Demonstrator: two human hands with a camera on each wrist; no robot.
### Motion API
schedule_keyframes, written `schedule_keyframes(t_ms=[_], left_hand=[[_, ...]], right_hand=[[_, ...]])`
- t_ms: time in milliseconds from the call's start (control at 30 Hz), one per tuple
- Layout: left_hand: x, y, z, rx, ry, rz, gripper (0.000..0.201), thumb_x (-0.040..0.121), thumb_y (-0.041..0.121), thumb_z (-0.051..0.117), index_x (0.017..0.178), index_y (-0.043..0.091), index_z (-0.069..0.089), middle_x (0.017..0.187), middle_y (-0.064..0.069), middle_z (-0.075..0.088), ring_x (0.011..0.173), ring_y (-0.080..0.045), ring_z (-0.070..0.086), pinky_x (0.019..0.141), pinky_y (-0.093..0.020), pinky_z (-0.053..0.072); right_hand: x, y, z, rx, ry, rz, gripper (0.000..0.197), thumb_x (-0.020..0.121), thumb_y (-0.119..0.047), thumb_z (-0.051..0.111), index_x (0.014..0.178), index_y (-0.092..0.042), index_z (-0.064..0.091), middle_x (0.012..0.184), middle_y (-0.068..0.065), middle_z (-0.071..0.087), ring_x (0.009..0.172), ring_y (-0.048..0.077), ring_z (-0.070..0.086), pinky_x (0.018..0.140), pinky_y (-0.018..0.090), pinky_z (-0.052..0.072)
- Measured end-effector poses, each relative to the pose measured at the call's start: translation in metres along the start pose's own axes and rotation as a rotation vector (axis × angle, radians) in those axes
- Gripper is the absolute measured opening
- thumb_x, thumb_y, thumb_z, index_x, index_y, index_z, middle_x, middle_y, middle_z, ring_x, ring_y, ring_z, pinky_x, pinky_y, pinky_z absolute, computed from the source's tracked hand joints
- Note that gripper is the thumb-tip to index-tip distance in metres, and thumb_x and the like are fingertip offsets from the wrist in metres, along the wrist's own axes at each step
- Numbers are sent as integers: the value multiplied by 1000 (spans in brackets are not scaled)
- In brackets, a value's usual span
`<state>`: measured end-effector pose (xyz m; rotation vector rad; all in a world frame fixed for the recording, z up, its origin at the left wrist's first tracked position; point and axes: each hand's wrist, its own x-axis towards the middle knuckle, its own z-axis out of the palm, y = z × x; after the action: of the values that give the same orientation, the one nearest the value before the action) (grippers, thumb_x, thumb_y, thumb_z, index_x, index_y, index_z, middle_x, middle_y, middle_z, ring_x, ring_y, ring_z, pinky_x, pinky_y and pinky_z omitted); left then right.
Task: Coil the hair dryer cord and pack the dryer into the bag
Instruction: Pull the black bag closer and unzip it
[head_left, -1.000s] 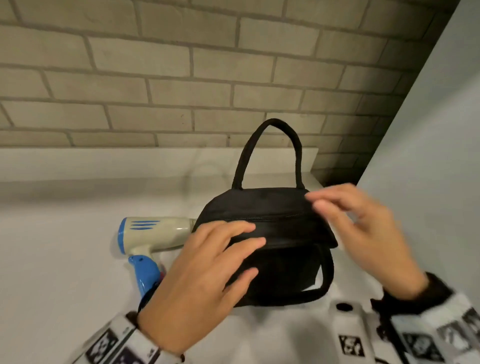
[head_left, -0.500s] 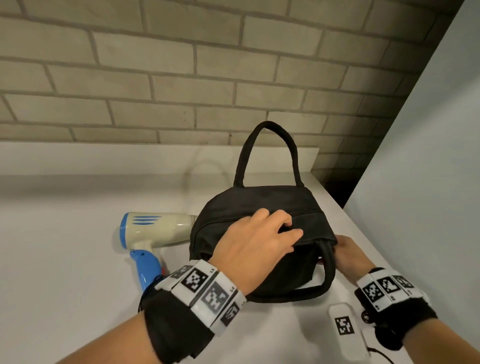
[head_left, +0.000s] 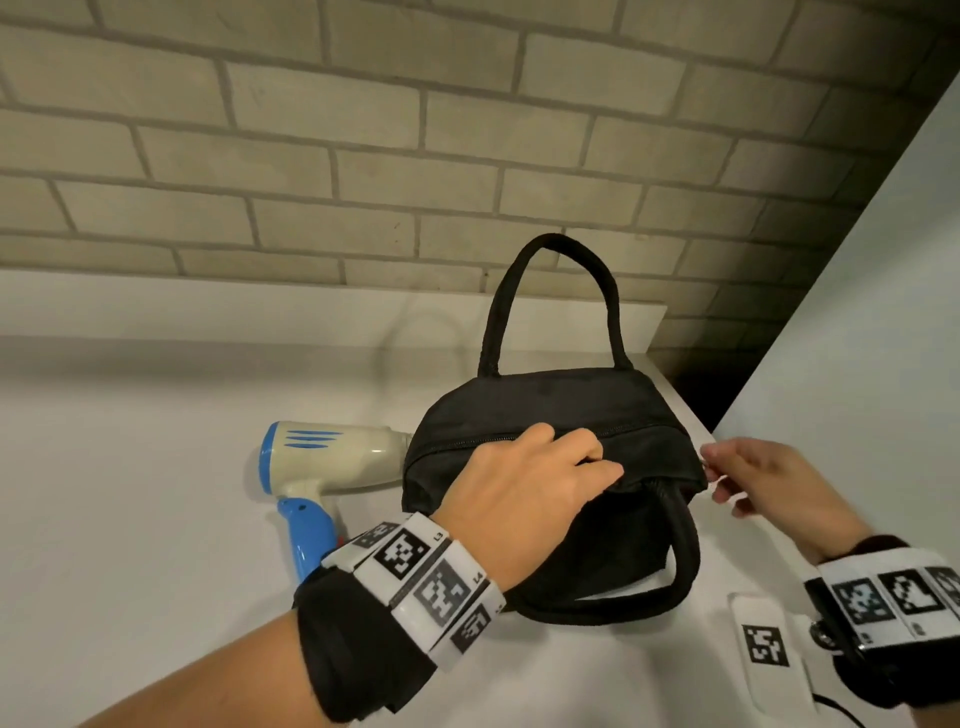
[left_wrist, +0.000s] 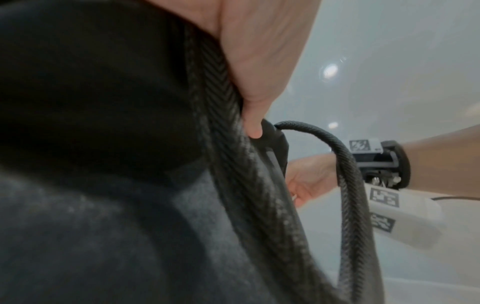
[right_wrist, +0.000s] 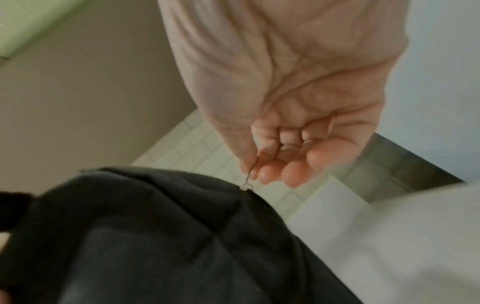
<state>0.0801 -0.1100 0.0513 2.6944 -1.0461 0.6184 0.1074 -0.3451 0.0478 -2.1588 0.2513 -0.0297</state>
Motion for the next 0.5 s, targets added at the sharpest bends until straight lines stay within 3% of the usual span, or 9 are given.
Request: schedule_keyframes(t_ms=[67, 233, 300, 400, 433, 500], left_hand=[[3, 0, -1, -12, -3, 12, 42, 58, 21, 83, 93, 33, 66, 82, 15, 66, 58, -7, 55, 46, -10, -3], [10, 7, 4, -4, -10, 82, 36, 61, 22, 81, 92, 32, 66, 82, 13, 65, 58, -8, 55, 36, -15, 8], [13, 9, 6, -25, 31, 91, 29, 65, 23, 77, 90, 29, 66, 83, 11, 65, 58, -11, 55, 39, -15, 2], [16, 7, 10, -49, 37, 84, 22, 71, 27, 72, 92, 27, 67, 87, 8, 67, 59, -15, 57, 43, -14, 1], [15, 6, 9, -84, 30, 79, 22, 73, 30, 69, 95, 28, 67, 90, 8, 67, 62, -15, 58, 42, -14, 4], [17, 6, -1, -247, -26, -10, 28, 80, 42, 58, 105, 31, 62, 103, 9, 64, 80, -15, 60, 44, -18, 28]], right_hand=[[-6, -15, -9, -87, 32, -87, 25, 91, -19, 47, 74, -8, 61, 68, 6, 57, 58, 18, 50, 53, 28, 40], [-25, -55, -2, -195, 13, -262, 28, 88, -25, 50, 66, -11, 60, 59, 2, 55, 56, 15, 49, 52, 21, 38], [-32, -67, 13, -257, 13, -333, 24, 87, -27, 53, 65, -19, 59, 59, -1, 55, 54, 11, 49, 50, 17, 37], [-34, -70, 30, -315, 31, -406, 19, 84, -30, 57, 65, -27, 59, 61, -3, 62, 60, 10, 57, 57, 23, 45], [-32, -68, 32, -305, 43, -407, 19, 83, -30, 59, 64, -27, 60, 60, -5, 62, 59, 9, 58, 58, 24, 47], [-29, -62, 32, -209, 67, -363, 21, 81, -29, 62, 61, -24, 62, 54, -8, 59, 53, 5, 57, 53, 18, 46]])
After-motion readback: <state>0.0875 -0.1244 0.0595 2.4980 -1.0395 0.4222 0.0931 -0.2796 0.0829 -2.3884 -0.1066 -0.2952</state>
